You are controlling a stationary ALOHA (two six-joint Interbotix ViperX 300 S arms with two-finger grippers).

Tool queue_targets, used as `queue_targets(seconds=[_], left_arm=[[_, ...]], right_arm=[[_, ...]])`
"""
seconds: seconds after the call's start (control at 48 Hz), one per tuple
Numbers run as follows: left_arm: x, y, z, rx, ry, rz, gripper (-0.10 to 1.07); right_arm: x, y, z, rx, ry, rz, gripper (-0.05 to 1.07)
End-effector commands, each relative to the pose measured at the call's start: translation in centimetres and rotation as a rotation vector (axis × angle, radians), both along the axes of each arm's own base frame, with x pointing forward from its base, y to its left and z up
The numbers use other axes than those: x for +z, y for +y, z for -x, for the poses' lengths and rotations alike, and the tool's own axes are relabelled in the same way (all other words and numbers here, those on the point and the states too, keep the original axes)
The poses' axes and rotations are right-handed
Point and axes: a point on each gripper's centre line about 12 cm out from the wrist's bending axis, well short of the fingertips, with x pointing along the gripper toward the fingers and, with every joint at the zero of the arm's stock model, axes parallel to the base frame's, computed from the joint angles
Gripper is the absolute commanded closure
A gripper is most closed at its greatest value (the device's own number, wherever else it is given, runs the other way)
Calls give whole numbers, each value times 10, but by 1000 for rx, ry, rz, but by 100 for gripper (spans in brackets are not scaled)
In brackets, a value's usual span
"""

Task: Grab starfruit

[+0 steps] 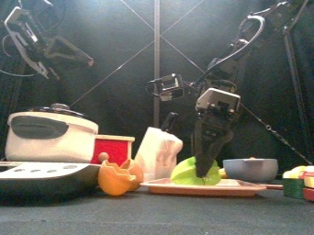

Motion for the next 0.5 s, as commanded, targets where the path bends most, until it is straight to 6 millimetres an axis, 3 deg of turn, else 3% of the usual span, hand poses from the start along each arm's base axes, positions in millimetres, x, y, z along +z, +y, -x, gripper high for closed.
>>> queue_targets(seconds=[0.0,0.479], left_arm=[[5,1,-2,5,-20,4,89],[5,6,7,55,-38,83,89]], right_arm=[[26,2,-6,-40,-77,-38,38],[50,9,5,-338,-157,-170,38]])
